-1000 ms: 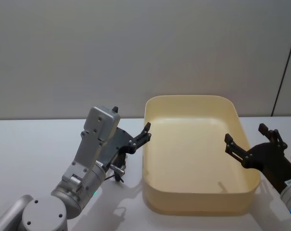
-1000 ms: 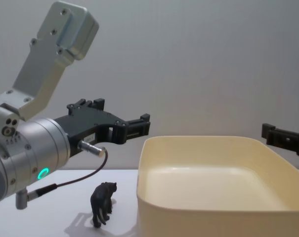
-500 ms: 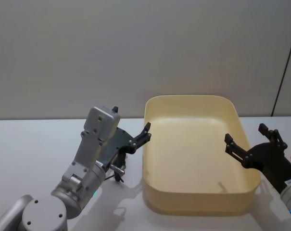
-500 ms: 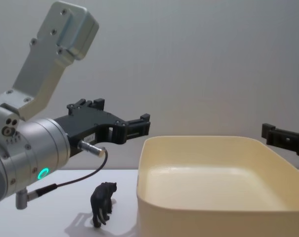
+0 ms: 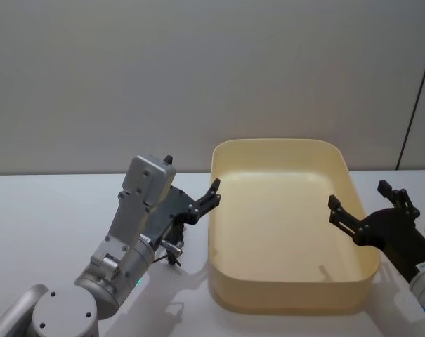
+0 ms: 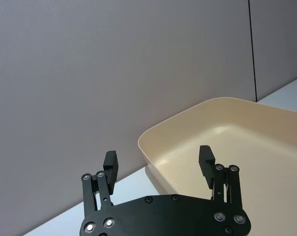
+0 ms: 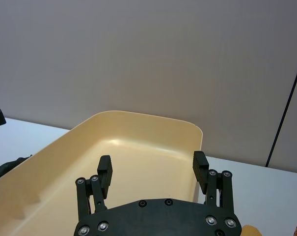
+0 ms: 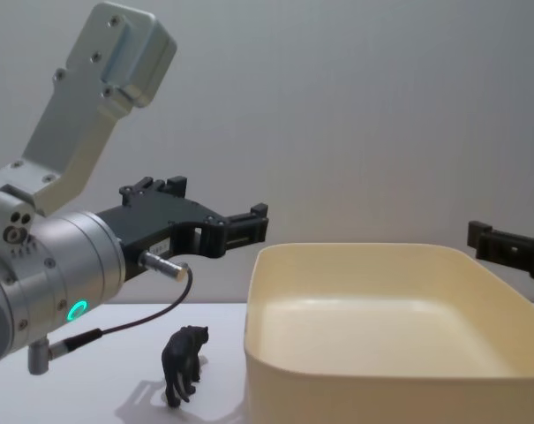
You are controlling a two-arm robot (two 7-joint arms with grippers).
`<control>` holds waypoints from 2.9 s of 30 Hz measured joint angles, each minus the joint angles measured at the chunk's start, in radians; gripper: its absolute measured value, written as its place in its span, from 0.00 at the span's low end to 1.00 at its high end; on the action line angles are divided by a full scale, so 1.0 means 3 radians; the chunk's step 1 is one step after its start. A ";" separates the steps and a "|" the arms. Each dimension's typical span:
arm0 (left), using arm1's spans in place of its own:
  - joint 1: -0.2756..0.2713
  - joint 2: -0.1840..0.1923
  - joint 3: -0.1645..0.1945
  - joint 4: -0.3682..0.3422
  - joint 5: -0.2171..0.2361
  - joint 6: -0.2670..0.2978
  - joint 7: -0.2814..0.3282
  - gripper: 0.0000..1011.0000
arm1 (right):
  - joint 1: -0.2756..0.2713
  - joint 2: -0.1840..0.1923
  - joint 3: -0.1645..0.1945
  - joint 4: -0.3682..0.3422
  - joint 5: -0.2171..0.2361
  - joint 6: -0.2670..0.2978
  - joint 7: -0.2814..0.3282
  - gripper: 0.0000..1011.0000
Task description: Pick up the toy alternately with two hands and place it into the central storage box.
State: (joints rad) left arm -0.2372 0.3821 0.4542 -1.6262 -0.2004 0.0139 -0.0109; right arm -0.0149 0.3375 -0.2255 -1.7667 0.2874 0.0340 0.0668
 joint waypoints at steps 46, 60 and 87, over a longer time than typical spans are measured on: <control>0.0000 0.0000 0.0000 0.0000 0.0000 0.0000 0.0000 0.99 | -0.0777 0.0576 0.0466 -0.0419 0.0440 0.0288 -0.0380 0.99; 0.0000 0.0000 0.0000 0.0000 0.0000 0.0000 0.0000 0.99 | -0.0462 0.0450 0.0433 -0.0036 0.0387 0.0400 -0.0251 0.99; 0.0000 0.0000 0.0000 0.0000 0.0000 0.0000 0.0000 0.99 | 0.0201 0.0067 0.0163 0.0687 -0.0082 0.0659 0.0100 0.94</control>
State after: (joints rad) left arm -0.2372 0.3821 0.4542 -1.6262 -0.2004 0.0138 -0.0108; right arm 0.0454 0.3575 -0.1767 -1.5606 0.2626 0.2317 0.0969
